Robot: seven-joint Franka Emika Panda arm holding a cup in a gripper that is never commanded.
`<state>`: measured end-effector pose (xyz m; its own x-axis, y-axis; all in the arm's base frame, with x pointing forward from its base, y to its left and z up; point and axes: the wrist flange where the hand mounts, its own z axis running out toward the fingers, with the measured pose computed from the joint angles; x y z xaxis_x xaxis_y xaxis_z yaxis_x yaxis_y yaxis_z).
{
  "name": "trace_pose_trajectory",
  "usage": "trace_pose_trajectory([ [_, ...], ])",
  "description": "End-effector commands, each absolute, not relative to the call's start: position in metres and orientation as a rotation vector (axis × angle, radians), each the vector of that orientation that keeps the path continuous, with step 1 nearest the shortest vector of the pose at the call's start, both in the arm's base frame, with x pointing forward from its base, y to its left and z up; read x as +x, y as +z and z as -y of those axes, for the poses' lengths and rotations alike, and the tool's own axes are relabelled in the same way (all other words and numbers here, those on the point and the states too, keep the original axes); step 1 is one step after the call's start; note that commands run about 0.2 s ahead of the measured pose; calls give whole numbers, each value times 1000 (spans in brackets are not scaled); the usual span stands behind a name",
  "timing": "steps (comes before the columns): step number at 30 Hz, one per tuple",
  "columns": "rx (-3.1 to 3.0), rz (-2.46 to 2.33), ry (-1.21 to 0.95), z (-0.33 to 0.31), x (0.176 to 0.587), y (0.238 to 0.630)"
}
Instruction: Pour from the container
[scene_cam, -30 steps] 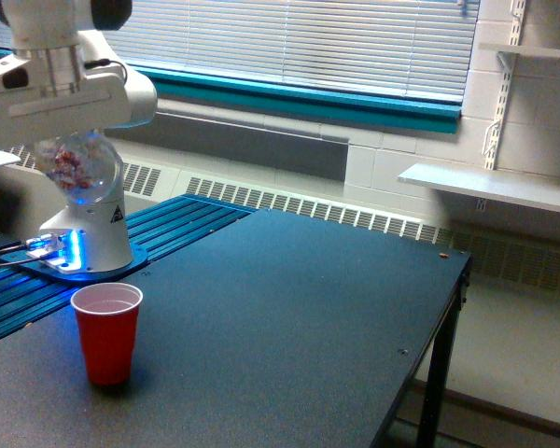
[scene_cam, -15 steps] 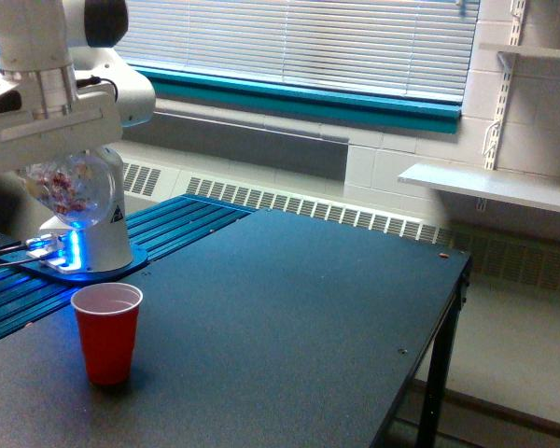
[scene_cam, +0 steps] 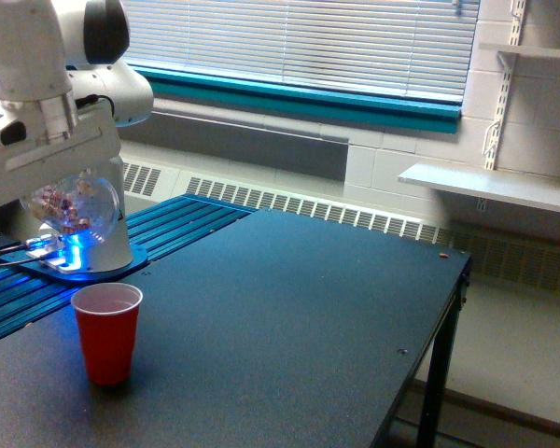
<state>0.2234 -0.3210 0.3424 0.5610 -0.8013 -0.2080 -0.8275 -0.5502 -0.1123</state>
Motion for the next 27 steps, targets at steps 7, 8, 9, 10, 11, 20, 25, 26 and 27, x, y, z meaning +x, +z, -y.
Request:
trace_pose_trajectory([
  [7, -2614, -1286, 198, 337, 241, 340],
  [8, -2609, -1288, 195, 339, 241, 340],
  [9, -2607, -1290, 196, 340, 241, 339],
  [10, -2605, -1295, 200, 340, 242, 339],
  [11, -2606, -1301, 204, 340, 243, 338],
  [20, -2639, -1299, 292, 326, 254, 321],
  [25, -2667, -1306, 415, 309, 264, 303],
  [26, -2665, -1310, 435, 308, 266, 300],
  [27, -2665, -1312, 446, 308, 268, 298],
])
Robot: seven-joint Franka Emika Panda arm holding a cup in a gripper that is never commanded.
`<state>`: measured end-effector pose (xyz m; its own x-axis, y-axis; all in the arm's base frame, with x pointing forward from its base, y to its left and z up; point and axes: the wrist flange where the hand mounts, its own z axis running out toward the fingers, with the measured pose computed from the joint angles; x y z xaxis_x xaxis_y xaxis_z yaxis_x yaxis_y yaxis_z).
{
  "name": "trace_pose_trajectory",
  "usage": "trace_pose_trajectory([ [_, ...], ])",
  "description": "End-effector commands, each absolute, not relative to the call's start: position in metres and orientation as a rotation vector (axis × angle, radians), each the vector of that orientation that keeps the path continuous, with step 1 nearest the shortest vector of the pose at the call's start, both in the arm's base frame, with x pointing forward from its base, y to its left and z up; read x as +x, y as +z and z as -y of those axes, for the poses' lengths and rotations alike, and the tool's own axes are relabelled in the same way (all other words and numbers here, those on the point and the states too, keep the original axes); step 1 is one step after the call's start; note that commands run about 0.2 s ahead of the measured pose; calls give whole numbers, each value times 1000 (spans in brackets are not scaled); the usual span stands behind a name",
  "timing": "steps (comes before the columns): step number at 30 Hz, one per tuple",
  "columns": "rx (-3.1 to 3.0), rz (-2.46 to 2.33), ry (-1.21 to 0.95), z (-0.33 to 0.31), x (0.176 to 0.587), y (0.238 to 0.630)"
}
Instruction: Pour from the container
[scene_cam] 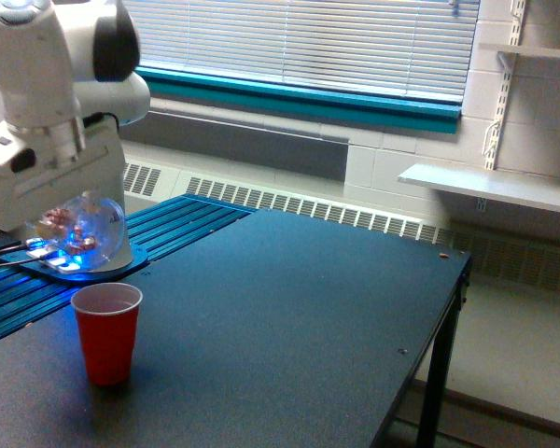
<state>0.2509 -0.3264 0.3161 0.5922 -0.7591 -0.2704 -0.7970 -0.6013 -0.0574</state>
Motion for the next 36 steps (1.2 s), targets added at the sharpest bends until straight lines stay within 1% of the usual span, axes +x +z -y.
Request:
trace_pose_trajectory([
  [1, -2657, -1312, 440, 310, 269, 298],
  [18, -2599, -1346, 377, 326, 271, 310],
  [30, -2612, -1290, 355, 310, 267, 317],
  [36, -2597, -1256, 363, 300, 256, 319],
])
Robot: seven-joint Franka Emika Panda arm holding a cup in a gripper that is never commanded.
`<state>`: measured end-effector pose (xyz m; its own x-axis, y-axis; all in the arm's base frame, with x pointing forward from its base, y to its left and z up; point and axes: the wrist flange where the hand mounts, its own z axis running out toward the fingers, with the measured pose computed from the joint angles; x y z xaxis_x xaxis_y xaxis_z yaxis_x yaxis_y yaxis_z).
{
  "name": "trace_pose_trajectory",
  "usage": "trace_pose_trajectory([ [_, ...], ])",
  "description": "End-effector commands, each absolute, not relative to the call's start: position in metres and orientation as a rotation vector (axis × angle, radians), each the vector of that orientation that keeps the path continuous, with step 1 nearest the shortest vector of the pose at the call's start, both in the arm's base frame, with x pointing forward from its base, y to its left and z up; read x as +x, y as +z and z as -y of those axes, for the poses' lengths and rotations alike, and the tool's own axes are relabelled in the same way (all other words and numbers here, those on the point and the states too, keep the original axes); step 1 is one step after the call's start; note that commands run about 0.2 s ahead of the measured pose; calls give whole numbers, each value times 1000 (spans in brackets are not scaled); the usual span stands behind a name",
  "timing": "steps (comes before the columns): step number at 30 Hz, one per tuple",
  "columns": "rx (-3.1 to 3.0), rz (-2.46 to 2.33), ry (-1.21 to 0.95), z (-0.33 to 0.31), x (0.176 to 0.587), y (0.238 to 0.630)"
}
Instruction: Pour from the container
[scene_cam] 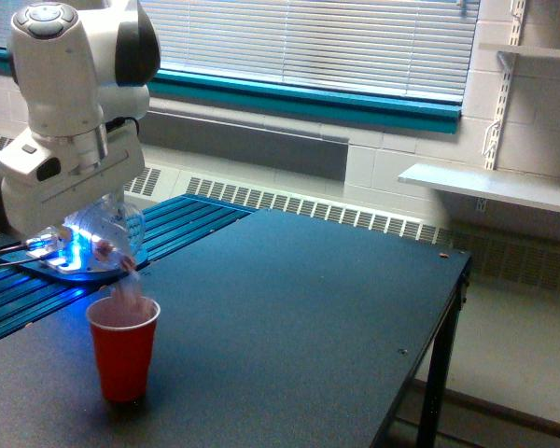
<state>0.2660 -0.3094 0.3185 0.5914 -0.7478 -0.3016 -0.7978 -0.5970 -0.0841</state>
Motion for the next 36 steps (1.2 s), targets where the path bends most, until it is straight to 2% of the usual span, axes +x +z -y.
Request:
trace_pose_trajectory([
  [1, -2594, -1255, 366, 299, 255, 320],
  [25, -2472, -1368, 315, 334, 241, 340],
  [36, -2512, -1385, 263, 321, 243, 340],
])
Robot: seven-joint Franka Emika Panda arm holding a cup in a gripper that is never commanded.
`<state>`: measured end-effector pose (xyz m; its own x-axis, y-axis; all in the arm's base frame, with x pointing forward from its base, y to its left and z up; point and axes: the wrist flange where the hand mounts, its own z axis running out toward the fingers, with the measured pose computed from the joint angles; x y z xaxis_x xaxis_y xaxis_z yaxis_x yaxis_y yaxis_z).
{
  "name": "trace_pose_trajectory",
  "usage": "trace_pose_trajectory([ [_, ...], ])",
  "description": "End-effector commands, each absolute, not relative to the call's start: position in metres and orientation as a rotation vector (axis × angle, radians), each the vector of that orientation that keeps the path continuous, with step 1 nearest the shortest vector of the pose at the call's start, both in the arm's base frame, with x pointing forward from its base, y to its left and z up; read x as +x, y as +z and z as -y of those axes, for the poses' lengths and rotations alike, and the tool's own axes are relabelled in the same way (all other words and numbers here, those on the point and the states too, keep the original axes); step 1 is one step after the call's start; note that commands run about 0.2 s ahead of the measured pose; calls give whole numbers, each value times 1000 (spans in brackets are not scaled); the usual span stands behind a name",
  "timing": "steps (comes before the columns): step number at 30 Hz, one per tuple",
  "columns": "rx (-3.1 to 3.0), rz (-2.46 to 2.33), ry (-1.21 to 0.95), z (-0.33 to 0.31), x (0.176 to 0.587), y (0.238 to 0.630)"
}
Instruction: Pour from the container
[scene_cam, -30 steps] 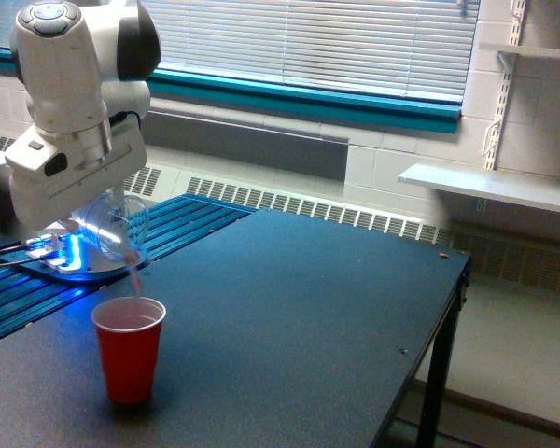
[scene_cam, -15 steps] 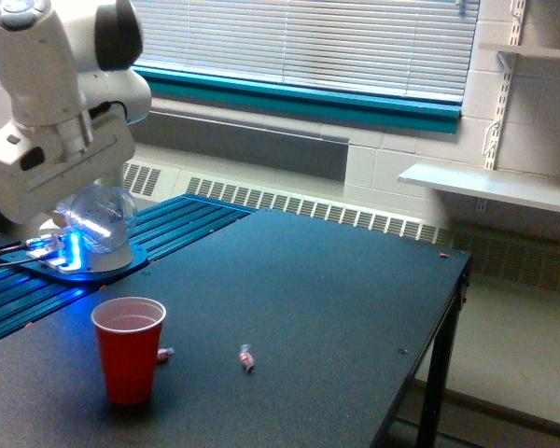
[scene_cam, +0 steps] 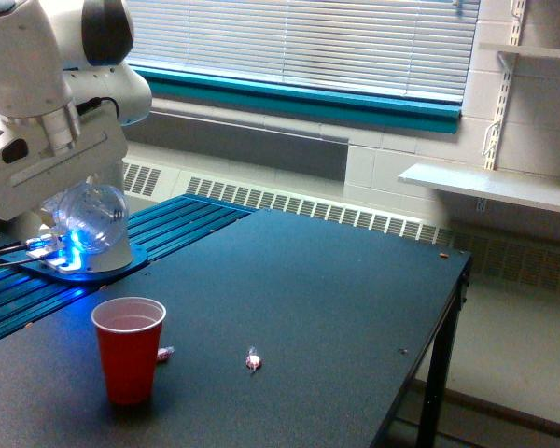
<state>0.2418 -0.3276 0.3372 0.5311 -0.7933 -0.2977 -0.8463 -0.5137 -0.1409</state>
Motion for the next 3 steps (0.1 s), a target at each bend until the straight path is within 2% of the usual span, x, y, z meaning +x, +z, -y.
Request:
trace_pose_trajectory([
  [1, -2518, -1386, 260, 320, 244, 340],
  [3, -2536, -1395, 260, 315, 246, 339],
])
